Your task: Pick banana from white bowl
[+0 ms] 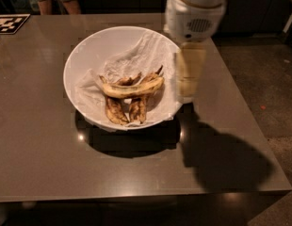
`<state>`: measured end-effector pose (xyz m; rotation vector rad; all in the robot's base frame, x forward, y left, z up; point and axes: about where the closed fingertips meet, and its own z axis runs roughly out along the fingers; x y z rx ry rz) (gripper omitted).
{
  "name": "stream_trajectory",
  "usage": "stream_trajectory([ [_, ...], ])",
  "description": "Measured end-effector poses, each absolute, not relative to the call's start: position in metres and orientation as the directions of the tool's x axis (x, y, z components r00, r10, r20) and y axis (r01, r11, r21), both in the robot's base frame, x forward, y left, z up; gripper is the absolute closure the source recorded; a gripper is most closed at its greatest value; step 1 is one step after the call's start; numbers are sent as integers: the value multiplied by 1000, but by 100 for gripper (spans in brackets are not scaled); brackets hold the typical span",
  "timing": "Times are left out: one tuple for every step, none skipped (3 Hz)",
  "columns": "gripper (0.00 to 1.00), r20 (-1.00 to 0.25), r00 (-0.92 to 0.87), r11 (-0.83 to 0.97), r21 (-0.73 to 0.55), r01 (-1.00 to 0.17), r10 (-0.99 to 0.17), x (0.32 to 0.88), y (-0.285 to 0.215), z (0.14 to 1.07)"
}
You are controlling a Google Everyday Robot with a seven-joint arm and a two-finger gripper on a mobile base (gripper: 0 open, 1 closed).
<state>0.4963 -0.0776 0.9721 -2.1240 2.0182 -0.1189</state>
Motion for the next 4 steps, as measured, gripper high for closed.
stream_trajectory([
  [0,-67,134,-120,-180,-976,-989,513,-33,965],
  [6,-68,199,-188,-139,-972,-978,520,11,950],
  [24,-75,216,-208,-105,-972,-973,521,30,938],
  [25,-86,216,-211,-62,-976,-973,522,40,924],
])
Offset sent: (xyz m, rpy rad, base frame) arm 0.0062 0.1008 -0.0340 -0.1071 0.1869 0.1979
